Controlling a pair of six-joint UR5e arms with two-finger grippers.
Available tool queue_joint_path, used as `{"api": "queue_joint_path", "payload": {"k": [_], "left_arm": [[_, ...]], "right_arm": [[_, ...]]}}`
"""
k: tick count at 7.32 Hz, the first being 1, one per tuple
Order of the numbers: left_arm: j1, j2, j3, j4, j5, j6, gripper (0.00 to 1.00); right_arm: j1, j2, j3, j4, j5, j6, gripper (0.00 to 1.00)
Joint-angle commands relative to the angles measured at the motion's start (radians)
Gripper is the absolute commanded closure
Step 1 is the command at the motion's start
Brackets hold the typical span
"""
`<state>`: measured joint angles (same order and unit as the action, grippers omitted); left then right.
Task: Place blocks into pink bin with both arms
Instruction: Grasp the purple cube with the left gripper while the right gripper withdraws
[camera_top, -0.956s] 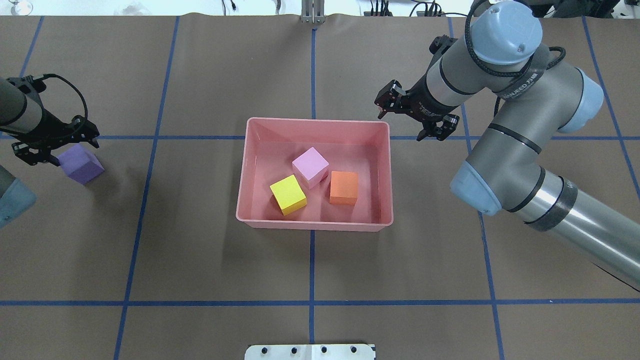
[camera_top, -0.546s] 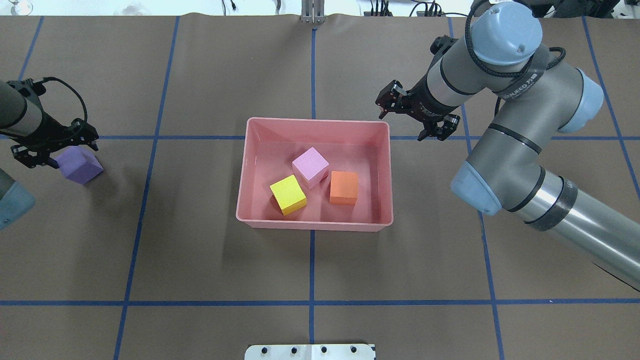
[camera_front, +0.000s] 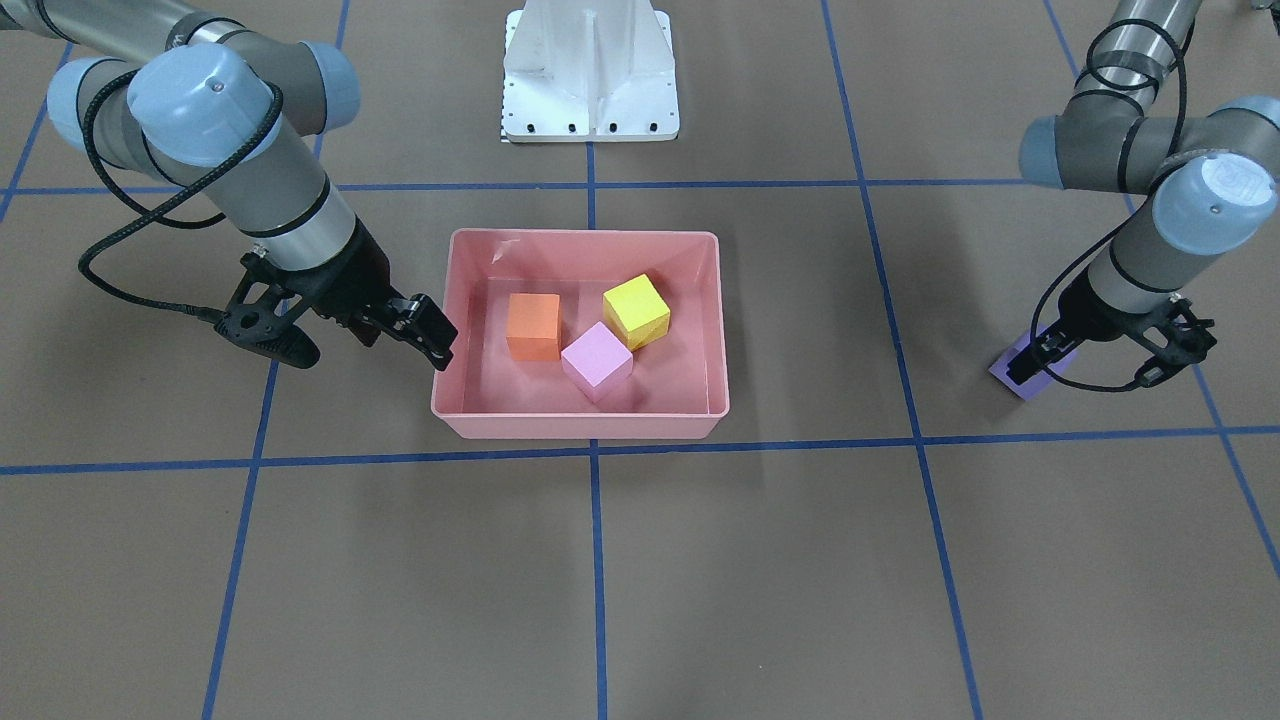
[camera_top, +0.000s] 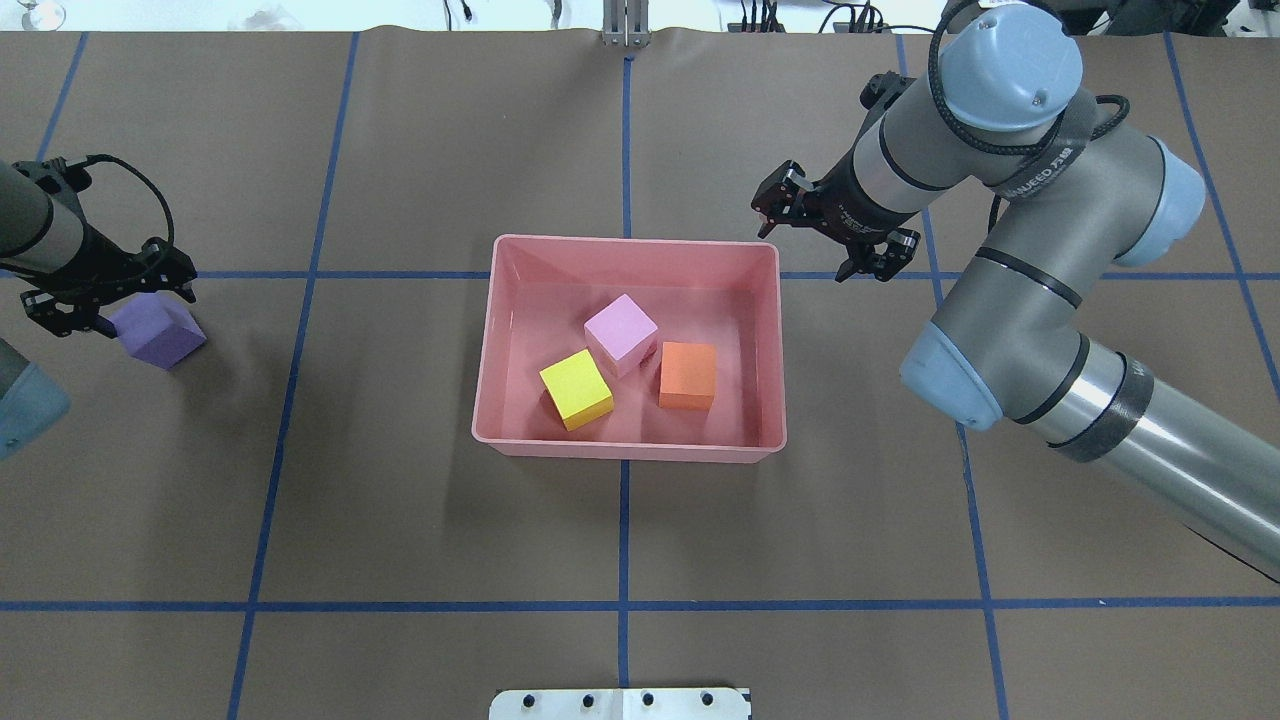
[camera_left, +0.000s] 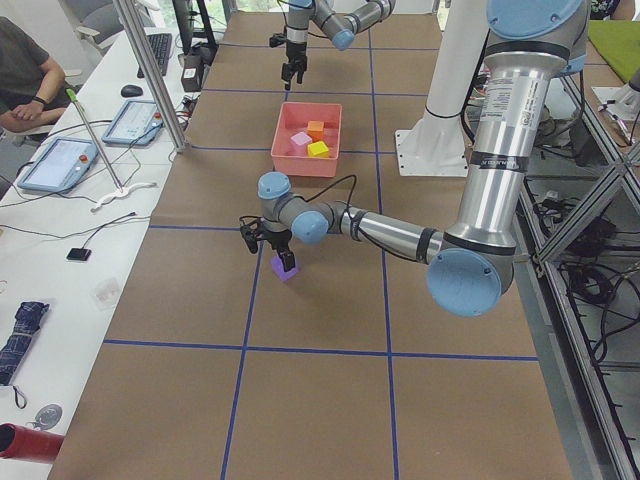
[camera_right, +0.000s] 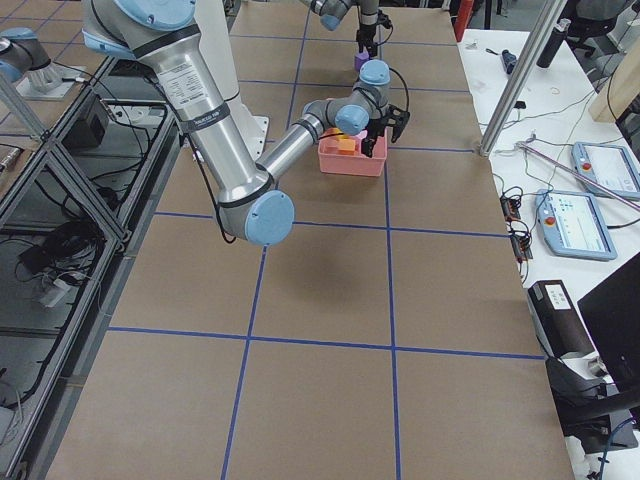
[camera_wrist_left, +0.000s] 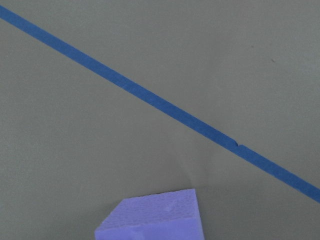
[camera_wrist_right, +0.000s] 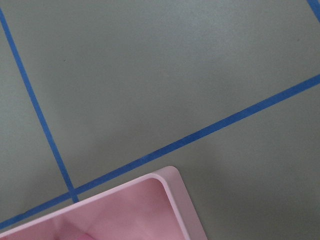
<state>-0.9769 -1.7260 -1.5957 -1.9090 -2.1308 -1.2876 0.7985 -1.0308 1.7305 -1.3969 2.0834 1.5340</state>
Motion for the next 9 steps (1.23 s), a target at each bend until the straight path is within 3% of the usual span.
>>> {"api": "queue_joint_path", "payload": {"k": [1,7,8,9], "left_arm": [[0.0,0.0,-0.001,0.001,0.0,0.002,0.0],[0.04,0.026,0.005,-0.008,0.002,-0.004,0.01],[0.043,0.025,0.011,-0.01,0.002,-0.006,0.15],[0.044,0.022,0.013,-0.01,0.002,-0.006,0.65]], "right_arm": [[0.001,-0.002,0.003,-0.001,0.0,0.0,0.0],[0.004,-0.008,0.001,-0.001,-0.003,0.0,0.0],[0.01,-0.009,0.003,-0.001,-0.002,0.0,0.0],[0.011,-0.009,0.004,-0.002,-0.002,0.0,0.0]]}}
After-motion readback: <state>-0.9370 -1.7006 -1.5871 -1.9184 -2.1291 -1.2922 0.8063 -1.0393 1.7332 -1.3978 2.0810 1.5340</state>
